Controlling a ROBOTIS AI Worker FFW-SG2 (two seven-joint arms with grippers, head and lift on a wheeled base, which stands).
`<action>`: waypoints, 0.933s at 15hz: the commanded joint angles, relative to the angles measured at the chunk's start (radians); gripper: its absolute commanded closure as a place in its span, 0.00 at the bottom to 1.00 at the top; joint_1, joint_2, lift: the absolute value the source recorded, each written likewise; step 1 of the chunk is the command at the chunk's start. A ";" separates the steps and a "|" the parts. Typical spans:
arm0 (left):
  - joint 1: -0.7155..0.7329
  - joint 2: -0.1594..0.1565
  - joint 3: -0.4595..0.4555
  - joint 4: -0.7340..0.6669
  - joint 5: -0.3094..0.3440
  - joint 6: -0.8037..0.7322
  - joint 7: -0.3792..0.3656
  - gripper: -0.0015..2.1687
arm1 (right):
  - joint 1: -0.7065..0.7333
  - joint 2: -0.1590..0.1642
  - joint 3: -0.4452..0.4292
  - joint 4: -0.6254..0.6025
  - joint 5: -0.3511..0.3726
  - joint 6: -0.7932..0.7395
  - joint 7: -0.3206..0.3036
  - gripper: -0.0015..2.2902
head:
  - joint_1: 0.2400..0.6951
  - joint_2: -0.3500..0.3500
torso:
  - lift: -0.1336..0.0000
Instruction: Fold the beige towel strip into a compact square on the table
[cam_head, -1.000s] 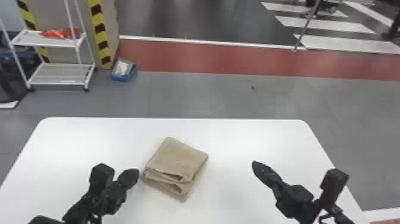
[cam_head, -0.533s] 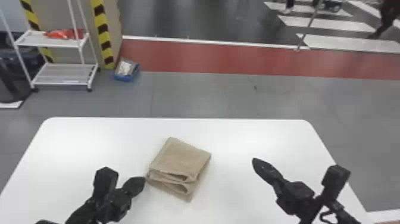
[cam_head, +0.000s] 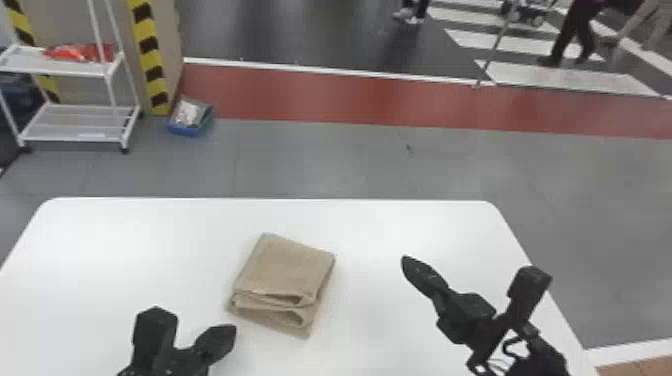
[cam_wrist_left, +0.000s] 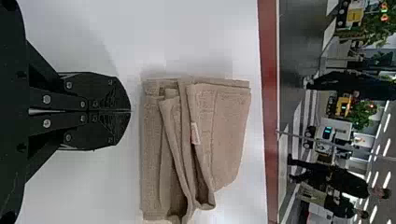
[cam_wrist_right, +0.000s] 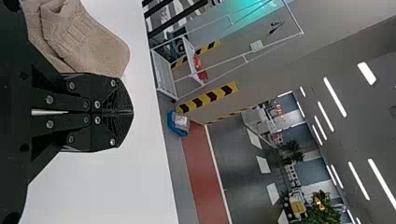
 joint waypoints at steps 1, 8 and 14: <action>0.017 -0.009 -0.010 -0.010 0.000 -0.057 0.024 0.82 | -0.013 0.001 -0.004 0.026 -0.025 -0.018 0.000 0.87 | 1.00 0.19 | 1.00; -0.100 -0.036 -0.027 0.194 -0.072 -0.285 0.090 0.82 | 0.007 0.001 -0.117 -0.025 -0.105 -0.009 0.000 0.87 | 1.00 0.16 | 1.00; -0.141 -0.050 -0.051 0.255 -0.082 -0.306 0.095 0.82 | 0.027 0.001 -0.269 -0.043 -0.151 0.007 -0.003 0.87 | 1.00 0.02 | 1.00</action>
